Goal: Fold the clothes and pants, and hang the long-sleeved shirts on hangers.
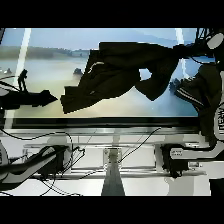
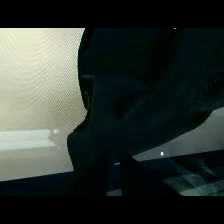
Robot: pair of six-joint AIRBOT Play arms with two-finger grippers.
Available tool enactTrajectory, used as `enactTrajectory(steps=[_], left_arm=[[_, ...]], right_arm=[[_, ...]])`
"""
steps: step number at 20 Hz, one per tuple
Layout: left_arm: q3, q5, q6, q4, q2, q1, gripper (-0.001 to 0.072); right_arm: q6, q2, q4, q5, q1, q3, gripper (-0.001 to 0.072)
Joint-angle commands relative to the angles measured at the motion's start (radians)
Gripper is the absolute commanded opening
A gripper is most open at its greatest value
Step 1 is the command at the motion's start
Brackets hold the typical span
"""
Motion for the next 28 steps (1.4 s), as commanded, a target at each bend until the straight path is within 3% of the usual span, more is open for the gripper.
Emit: enactTrajectory(steps=[1, 2, 8, 11, 13, 16, 18, 19, 20, 22, 26, 28], left_arm=[[-0.093, -0.002, -0.003, -0.008, 0.014, 0.006, 0.0539], [-0.093, -0.003, -0.003, -0.003, 0.014, 0.006, 0.0646], [-0.095, 0.005, -0.003, 0.16, 0.012, 0.006, 0.0634], [-0.116, 0.01, 0.0, 0.089, -0.034, 0.006, 0.0633], [-0.123, 0.026, 0.002, 0.069, -0.09, 0.006, 0.0633], [-0.123, 0.057, 0.08, -0.019, -0.167, 0.006, 0.0633], [-0.123, 0.057, 0.08, -0.038, -0.221, 0.006, 0.0631], [-0.122, 0.058, 0.08, -0.039, -0.248, 0.006, 0.0549], [-0.122, 0.063, 0.08, -0.04, -0.27, 0.006, 0.041], [-0.122, 0.076, 0.092, -0.055, -0.294, 0.006, 0.0037], [-0.119, 0.077, 0.13, -0.079, -0.294, 0.006, 0.0016], [-0.119, 0.076, 0.13, -0.105, -0.294, 0.006, 0.0016]], right_arm=[[0.02, 0.001, 0.004, 0.056, -0.017, 0.0, 0.0497], [0.019, 0.0, 0.004, 0.054, -0.008, 0.0, 0.0497], [0.02, -0.002, 0.002, 0.038, 0.016, 0.0, 0.0495], [0.011, -0.002, 0.003, 0.039, 0.024, 0.0, 0.0488], [-0.079, -0.002, 0.003, 0.051, 0.055, 0.0, 0.0488], [-0.114, -0.002, 0.0, 0.018, 0.139, 0.0, 0.0488], [-0.143, -0.002, 0.0, -0.035, 0.208, 0.0, 0.0488], [-0.156, -0.005, -0.001, -0.067, 0.247, 0.0, 0.0487], [-0.162, -0.011, -0.002, -0.096, 0.285, 0.0, 0.0486], [-0.174, -0.039, -0.008, -0.128, 0.367, 0.0, 0.0485], [-0.394, -0.124, -0.01, -0.123, 0.554, 0.0, 0.0486], [-0.491, -0.167, -0.013, -0.199, 0.659, 0.0, 0.0486]])
